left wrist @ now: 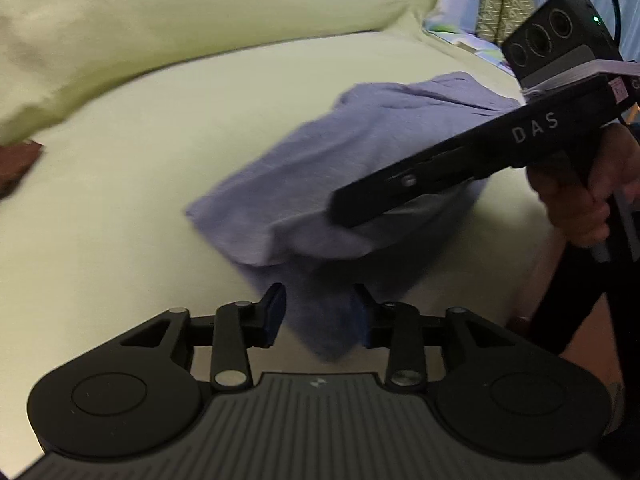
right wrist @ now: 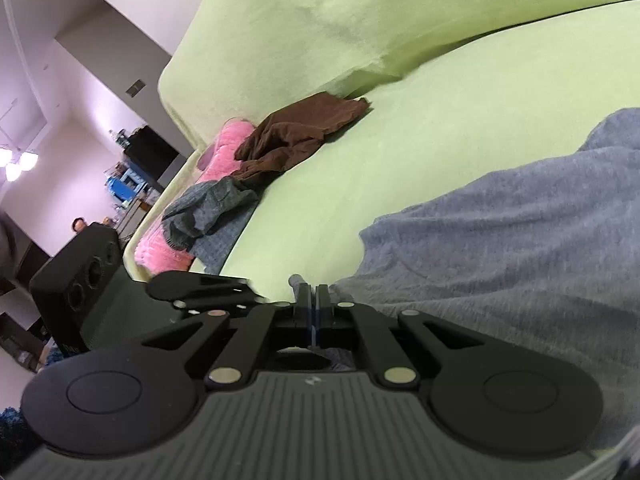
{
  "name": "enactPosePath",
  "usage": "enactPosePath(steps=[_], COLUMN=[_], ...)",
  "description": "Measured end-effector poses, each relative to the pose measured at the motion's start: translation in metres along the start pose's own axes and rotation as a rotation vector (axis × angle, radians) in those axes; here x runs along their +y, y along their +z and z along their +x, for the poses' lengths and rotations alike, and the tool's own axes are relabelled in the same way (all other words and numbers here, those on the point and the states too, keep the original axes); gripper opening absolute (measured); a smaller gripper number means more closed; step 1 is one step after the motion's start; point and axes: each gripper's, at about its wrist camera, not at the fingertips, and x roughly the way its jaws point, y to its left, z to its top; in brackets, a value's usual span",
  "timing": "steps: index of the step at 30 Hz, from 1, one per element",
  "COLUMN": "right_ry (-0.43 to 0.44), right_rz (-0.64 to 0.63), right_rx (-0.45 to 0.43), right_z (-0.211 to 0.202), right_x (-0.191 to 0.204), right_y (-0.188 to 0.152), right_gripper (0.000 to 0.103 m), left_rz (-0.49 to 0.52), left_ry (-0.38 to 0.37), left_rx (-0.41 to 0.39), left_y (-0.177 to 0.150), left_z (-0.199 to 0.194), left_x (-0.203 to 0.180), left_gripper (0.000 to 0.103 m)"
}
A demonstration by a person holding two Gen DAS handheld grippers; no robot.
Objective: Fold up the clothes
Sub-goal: 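Smooth the folded shirt with the right gripper beside the left gripper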
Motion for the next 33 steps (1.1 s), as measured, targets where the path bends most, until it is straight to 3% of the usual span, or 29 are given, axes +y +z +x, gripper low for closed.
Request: enactPosePath(steps=[1,2,4,8,11,13,15,19,24,31,33], right_ry=[-0.014,-0.028,-0.068,-0.165,-0.199,-0.203,-0.189,-0.225,-0.289,-0.335,-0.327], right_rz=[-0.01,-0.018,-0.051,-0.213,-0.434,-0.59,-0.765,-0.981,-1.108,-1.139,-1.091], right_rx=[0.032,0.073,0.104,0.043,0.049,0.067,0.087,0.106,0.112,0.106,0.095], right_z=[0.004,0.01,0.015,0.001,0.0,0.004,0.006,0.014,0.023,0.039,0.037], right_x=[0.001,0.002,0.006,0.02,0.036,0.049,0.064,0.077,0.079,0.074,0.074], right_y=[-0.002,-0.005,-0.012,-0.016,-0.024,-0.036,-0.055,-0.083,-0.094,-0.096,-0.091], right_gripper=[0.012,0.039,0.045,0.042,0.041,0.032,0.008,0.005,0.006,0.006,0.0], left_rz=[-0.009,-0.02,-0.058,-0.141,-0.191,-0.189,-0.188,-0.202,-0.21,-0.21,-0.21], left_ry=[0.0,0.001,0.011,0.046,0.039,0.062,0.076,0.089,0.101,0.108,0.111], left_rx=[-0.002,-0.005,-0.017,-0.046,-0.081,-0.072,-0.063,-0.056,-0.059,-0.051,-0.05], left_y=[-0.002,-0.003,-0.012,-0.024,-0.027,-0.025,-0.024,-0.028,-0.037,-0.04,-0.041], left_z=[0.002,0.002,-0.005,-0.02,-0.027,-0.023,-0.022,-0.024,-0.031,-0.03,-0.032], left_x=[0.0,0.001,0.006,0.018,0.022,0.02,0.019,0.019,0.021,0.021,0.022], left_gripper=[0.043,0.043,0.043,0.043,0.043,0.043,0.043,0.043,0.043,0.043,0.043])
